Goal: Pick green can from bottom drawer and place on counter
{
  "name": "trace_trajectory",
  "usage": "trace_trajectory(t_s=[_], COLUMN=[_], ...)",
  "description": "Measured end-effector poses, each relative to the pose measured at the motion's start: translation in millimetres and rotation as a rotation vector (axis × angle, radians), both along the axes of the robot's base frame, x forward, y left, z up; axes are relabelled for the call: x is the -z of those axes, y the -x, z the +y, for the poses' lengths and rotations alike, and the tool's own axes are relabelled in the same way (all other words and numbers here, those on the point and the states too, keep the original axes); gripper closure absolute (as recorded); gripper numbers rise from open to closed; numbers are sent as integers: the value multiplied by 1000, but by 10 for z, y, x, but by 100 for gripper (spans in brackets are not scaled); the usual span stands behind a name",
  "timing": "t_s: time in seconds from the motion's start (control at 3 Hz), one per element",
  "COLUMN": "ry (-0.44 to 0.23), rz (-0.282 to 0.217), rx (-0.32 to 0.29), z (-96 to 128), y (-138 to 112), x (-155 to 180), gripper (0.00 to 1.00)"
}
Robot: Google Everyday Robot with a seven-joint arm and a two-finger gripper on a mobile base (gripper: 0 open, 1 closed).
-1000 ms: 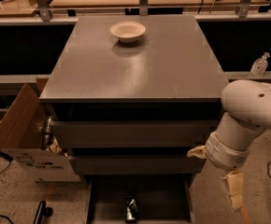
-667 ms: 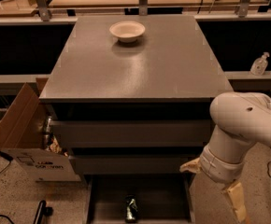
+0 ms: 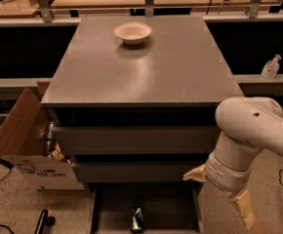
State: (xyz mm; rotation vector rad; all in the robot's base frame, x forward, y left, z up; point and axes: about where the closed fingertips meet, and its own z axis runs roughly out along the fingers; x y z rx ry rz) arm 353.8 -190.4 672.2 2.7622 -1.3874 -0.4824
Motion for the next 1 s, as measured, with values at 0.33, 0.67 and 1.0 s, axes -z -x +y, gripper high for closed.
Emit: trace_trajectory(t_s=[0.33,0.67,1.0], ry=[-54,-103,-134], rz=[-123,-309,-415], rx=[-90,-267,-349], z=[51,213,340], y=[-136,-269,-474], x=[22,92,52], gripper=[0,0,0])
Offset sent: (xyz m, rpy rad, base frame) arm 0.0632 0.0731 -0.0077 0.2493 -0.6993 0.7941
